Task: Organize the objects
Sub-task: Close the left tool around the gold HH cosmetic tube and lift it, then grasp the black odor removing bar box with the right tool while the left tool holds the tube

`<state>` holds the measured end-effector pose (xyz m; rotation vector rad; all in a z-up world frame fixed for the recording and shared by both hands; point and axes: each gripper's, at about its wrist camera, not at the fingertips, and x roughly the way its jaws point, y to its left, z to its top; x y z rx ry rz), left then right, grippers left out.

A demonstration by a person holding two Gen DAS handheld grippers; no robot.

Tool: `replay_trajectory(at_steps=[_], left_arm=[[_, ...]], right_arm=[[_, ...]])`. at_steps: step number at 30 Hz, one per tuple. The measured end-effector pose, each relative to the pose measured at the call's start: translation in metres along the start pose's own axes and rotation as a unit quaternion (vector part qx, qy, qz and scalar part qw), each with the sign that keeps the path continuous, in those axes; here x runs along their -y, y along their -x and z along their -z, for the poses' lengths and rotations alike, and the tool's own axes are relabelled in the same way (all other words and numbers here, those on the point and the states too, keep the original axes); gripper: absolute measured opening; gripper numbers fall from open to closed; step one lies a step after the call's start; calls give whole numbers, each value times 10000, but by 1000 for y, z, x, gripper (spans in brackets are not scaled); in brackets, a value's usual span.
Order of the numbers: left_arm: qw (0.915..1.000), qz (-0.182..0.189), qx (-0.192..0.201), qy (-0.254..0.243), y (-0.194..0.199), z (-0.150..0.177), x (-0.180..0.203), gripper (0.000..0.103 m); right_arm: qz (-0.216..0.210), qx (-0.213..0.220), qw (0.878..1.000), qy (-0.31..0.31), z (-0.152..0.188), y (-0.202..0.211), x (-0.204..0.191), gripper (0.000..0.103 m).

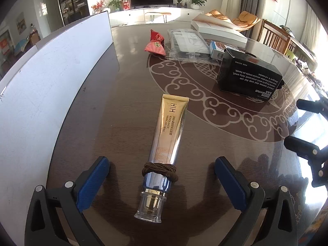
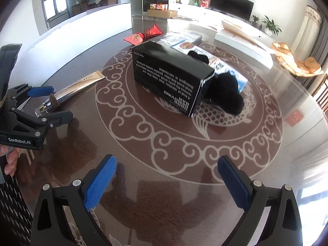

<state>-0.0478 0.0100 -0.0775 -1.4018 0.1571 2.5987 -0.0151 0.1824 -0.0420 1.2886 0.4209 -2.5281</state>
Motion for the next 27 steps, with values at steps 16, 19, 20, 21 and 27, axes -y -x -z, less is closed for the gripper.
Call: replay_trajectory(at_steps=[16,19,20,21,27], left_arm=[[10000,3,36,15,3,2,1,103],[10000,4,33,14,2,1,1,103],[10000,4,35,14,2,1,1,103],[10000,4,33,15,2,1,1,103],[10000,5,34,19,2,1,1,103]], right_arm=[[-375,-944,9900,978,-89,-43,1,41],[-948,-997,9905,-11,-79,-33,17,34],[-1196,-1014,9869,-374,-72,-30,24,34],[-1429,-1014,9820,-708,-62,-27,31,34],[-2134,-873,9364,-2646,3,-14,88,40]])
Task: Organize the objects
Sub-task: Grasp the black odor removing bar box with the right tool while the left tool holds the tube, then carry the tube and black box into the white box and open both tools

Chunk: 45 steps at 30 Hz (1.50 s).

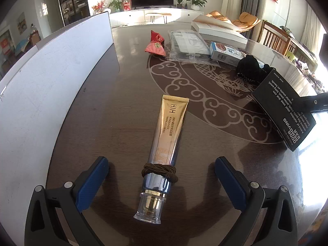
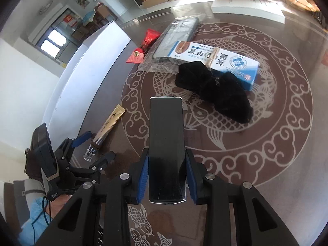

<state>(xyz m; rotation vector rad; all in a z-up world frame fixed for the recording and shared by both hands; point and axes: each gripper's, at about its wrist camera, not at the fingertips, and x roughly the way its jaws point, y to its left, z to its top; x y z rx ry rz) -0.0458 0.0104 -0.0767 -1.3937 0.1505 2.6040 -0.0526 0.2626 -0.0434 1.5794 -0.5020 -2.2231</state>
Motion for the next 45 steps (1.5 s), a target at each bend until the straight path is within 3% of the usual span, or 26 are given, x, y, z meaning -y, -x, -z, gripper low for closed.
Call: replay_trajectory(at_steps=[4,7,9,10,11,12,14,16,17,19,22,27,32,41,45], left_arm=[[10000,22,-32,8,0,0,-1,103],[10000,68,-34,47,1,-1,-3,103],[9999,-36,91,36,5,-2,-4,78],[9999,-49,154,43,8,-3,-6,50],[9998,13,175,79,9,-4,-8,30],[9997,42,185,155,10,-4,-12,26],[9979,390,223,462,13,-4,-24,26],[9943,621,473,724,24,-4,-35,26],[9917,738,619,852,30,-4,-40,25],[9865,948,799,1073,38,-2,-49,25],[9826,1089,842,1244,39,-2,-55,25],[9751,1258,1193,1384,56,0,-62,25],[9662,1396,1580,1480,77,3,-69,18],[9513,1587,1979,1752,113,18,-85,12],[9376,1710,2292,1979,147,17,-112,6]], right_arm=[[717,232,9972,23,9,18,14,53],[742,258,9967,224,5,20,1,80],[983,194,9935,541,-3,11,-17,91],[1140,98,9910,698,-6,3,-26,91],[1307,-32,9879,830,-7,-6,-32,91],[1482,-226,9843,934,-9,-19,-40,92],[1950,-666,9714,1177,-10,-46,-47,93],[2291,-512,9616,1421,-8,-50,-52,68],[2137,-463,9662,1364,-7,-47,-52,59],[1887,-462,9736,1198,-1,-42,-49,59],[1869,-398,9738,1229,10,-32,-51,58],[1554,-15,9828,1001,15,0,-56,58],[1288,196,9870,946,12,16,-74,58],[855,428,9884,1183,4,13,-124,58],[493,565,9889,1280,-6,8,-160,58]])
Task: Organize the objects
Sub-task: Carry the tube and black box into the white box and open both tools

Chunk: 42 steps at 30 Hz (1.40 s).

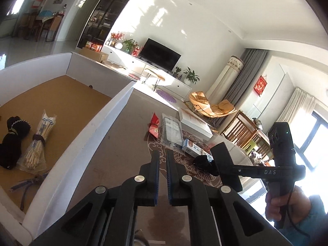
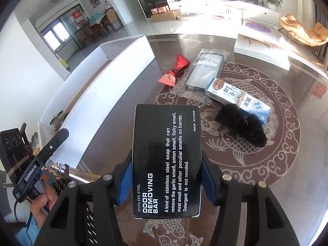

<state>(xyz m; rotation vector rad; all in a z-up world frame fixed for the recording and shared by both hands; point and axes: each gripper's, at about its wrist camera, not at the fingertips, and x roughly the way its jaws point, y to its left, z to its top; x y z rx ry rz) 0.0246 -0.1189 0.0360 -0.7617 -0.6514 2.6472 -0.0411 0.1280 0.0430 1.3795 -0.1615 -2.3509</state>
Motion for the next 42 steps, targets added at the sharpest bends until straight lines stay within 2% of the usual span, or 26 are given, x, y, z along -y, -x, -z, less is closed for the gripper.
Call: replay_trajectory(at_steps=[4,6,9,10,11,12,13,14,16,18,20,21,26,32,35,36,38,40,42], left_arm=[[9983,35,514,257,43,-45,-22,6],[9978,78,565,339,60,-67,-36,6],[9996,228,127,103,68,-82,-42,6],[9994,233,-234,-115,63,-81,-38,8],[9960,261,-745,-406,54,-74,-32,14],[9889,279,-1254,-741,43,-65,-25,20],[9786,224,-1691,-1148,32,-51,-16,39],[9658,91,-2030,-1613,22,-34,-6,50],[9348,-120,-2601,-2415,3,2,7,50],[9056,-263,-3076,-2909,-6,35,9,50],[8811,-299,-3427,-3246,-18,58,13,50],[8722,-305,-3539,-3363,-22,66,13,50],[8454,-478,-3842,-3681,-34,86,10,50],[8110,-548,-4263,-3970,-44,105,5,52],[8095,-544,-4406,-3842,-47,104,5,51],[8121,-588,-4427,-3756,-49,103,4,49],[8291,-809,-4285,-3499,-53,97,2,30],[8509,-1041,-4073,-3151,-56,92,-1,27],[8781,-1081,-3833,-2653,-61,87,-3,26]], right_arm=[[-503,169,9983,258,-30,-6,-55,58],[-763,259,9958,440,-43,-8,-86,58],[-1067,368,9913,678,-54,-5,-122,58],[-1121,391,9902,735,-55,-3,-129,58],[-1158,412,9894,769,-55,0,-133,58],[-1165,433,9892,783,-54,5,-133,58],[-1141,447,9893,792,-52,9,-131,58],[-1091,448,9898,805,-48,14,-128,58],[-980,418,9909,820,-40,23,-118,58],[-871,375,9922,806,-32,31,-105,58],[-800,335,9935,733,-25,37,-92,59],[-778,334,9940,686,-22,40,-85,59],[-776,360,9950,506,-11,48,-61,59],[-903,412,9941,442,-6,56,-55,59],[-952,449,9935,439,-4,62,-55,59],[-961,466,9933,443,-3,64,-55,59],[-972,505,9930,442,-4,68,-56,59],[-975,541,9928,433,-3,72,-55,59],[-957,565,9929,432,-4,73,-55,59]])
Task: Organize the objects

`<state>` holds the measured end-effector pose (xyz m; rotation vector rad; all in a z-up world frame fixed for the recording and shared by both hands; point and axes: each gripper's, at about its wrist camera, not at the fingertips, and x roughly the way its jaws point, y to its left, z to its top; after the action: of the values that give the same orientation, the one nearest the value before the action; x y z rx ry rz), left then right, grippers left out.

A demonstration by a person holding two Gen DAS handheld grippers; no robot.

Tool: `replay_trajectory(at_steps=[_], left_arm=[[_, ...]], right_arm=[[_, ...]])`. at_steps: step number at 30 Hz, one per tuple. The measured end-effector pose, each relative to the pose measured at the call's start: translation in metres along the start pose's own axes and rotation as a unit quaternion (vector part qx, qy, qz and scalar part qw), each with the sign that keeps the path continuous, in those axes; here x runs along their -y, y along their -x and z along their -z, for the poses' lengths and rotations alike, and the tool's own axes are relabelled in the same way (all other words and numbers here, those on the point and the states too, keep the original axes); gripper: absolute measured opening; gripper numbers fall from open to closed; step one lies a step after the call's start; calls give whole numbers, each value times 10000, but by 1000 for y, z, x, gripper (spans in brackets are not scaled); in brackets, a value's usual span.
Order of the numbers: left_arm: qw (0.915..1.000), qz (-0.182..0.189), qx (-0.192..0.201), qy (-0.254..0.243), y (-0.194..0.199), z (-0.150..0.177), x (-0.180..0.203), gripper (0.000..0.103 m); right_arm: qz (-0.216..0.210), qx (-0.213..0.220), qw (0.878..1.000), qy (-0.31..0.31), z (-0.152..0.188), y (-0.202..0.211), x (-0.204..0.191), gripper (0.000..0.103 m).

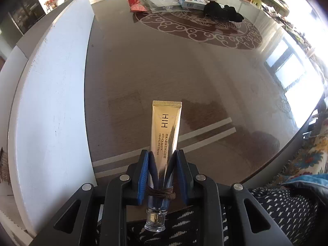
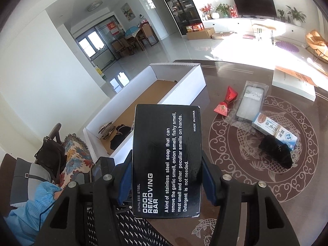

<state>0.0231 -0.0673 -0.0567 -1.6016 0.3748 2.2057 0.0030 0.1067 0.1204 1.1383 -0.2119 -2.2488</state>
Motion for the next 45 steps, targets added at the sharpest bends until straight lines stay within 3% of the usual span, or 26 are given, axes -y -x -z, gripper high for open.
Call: replay_trajectory(at_steps=[3,8,11,15,20,26,29,31,32,34,35,37,41,42,45], left_arm=[[9981,158,321,503,-4,-10,3,26],[9988,-117,390,263,3,-9,13,26],[9958,-117,810,412,20,-8,3,26],[9818,386,1522,1071,64,-5,-21,26],[9634,74,2092,1674,120,0,-87,26],[9425,-735,1947,2615,132,19,-198,26],[9394,-981,1630,2853,120,28,-230,26],[9319,-1321,1450,3052,110,34,-242,27],[9283,-1443,1402,3126,108,37,-246,33],[9213,-1553,1453,3256,109,45,-248,51],[9178,-1615,1528,3289,111,49,-247,63],[9139,-1635,1768,3268,119,57,-237,75],[9182,-1521,2142,2965,132,51,-197,76],[9219,-1381,2233,2849,136,46,-182,76],[9338,-734,2553,2397,142,24,-122,76]], right_arm=[[21,-13,10000,-47,0,-3,1,59],[67,-89,9999,41,4,-3,-1,59],[66,-93,9999,-12,4,-5,1,59],[58,-139,9999,-26,-4,-16,-5,59],[-262,-116,9993,244,-32,-50,-52,59],[-846,-283,9940,639,-59,-128,-140,59],[-890,-568,9907,860,-55,-178,-175,59],[-912,-909,9868,979,-46,-214,-192,59],[-874,-1085,9847,1044,-40,-232,-198,60],[-761,-1246,9824,1164,-30,-255,-202,64],[-629,-1193,9834,1213,-27,-257,-201,65],[-624,-994,9857,1213,-24,-248,-191,68],[-315,-301,9915,1228,-19,-199,-148,88],[-121,-127,9923,1230,-14,-186,-132,95],[610,197,9925,1037,9,-150,-67,102]])
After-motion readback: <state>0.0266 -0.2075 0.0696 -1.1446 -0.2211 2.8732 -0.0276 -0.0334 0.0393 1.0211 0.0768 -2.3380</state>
